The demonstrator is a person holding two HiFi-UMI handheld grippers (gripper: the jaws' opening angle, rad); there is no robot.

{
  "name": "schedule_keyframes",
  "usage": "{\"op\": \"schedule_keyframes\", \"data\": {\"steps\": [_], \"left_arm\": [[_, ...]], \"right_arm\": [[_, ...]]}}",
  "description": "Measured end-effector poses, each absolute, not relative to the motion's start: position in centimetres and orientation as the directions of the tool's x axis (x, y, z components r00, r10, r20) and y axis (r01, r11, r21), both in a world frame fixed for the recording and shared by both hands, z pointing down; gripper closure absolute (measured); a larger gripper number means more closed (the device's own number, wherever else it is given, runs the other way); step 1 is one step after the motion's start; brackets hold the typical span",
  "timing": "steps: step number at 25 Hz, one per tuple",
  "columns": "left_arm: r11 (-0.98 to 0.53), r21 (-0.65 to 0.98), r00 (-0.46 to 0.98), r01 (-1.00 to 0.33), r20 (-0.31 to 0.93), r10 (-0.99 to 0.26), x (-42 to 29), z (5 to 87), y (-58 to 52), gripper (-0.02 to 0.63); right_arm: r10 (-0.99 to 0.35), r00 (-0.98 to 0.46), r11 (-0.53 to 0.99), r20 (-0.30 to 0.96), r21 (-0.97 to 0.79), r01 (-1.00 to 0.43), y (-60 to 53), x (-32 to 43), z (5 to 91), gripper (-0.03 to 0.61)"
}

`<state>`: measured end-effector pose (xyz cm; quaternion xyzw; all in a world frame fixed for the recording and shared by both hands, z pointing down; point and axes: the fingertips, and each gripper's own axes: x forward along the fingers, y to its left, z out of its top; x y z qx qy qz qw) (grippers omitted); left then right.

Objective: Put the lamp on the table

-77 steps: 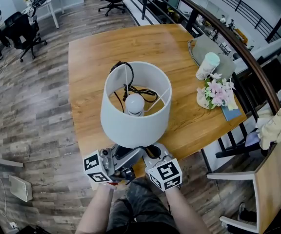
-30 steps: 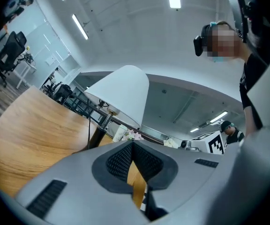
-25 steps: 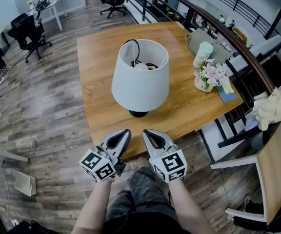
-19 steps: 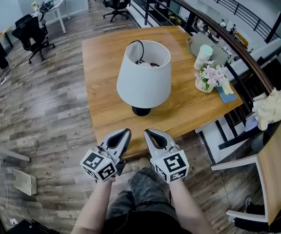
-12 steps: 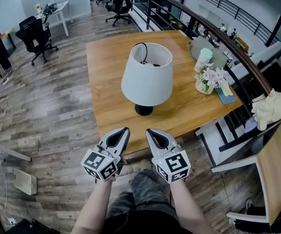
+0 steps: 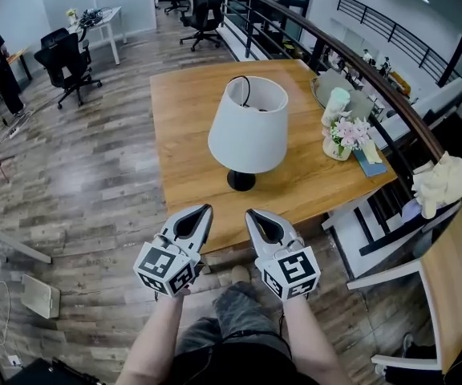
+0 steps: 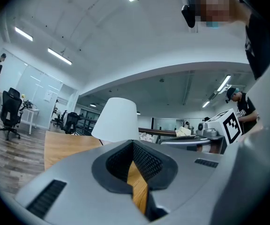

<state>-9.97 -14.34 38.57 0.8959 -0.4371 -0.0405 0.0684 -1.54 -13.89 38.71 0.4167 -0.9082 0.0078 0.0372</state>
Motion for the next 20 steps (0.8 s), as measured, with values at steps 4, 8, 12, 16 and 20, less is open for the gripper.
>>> {"op": "schedule_keyframes", "data": {"steps": [4, 8, 12, 16, 20], "left_arm": [[-0.606, 0.126, 0.609, -0.785, -0.020, -0.793, -10.0, 37.3, -14.0, 0.617], [-0.599, 0.121, 0.600, -0.791, -0.038, -0.799, -10.1, 36.2, -13.7, 0.617], [-0.595, 0.117, 0.596, -0.795, -0.033, -0.803, -10.1, 35.6, -13.3, 0.617], [-0.598, 0.104, 0.598, -0.795, -0.034, -0.801, -10.1, 35.2, -12.7, 0.617], [-0.601, 0.103, 0.601, -0.793, -0.038, -0.799, -10.3, 35.0, -12.2, 0.617]], "right_arm": [[-0.756, -0.652, 0.654, 0.060, 0.030, -0.756, -13.5, -1.7, 37.7, 0.572], [-0.756, -0.653, 0.654, 0.048, 0.042, -0.755, -13.0, -1.5, 36.8, 0.572], [-0.756, -0.654, 0.655, 0.039, 0.048, -0.754, -12.5, -1.5, 36.0, 0.572], [-0.751, -0.659, 0.660, 0.034, 0.057, -0.749, -11.9, -1.9, 35.6, 0.571], [-0.750, -0.661, 0.661, 0.030, 0.062, -0.747, -11.4, -2.2, 35.4, 0.571]]}}
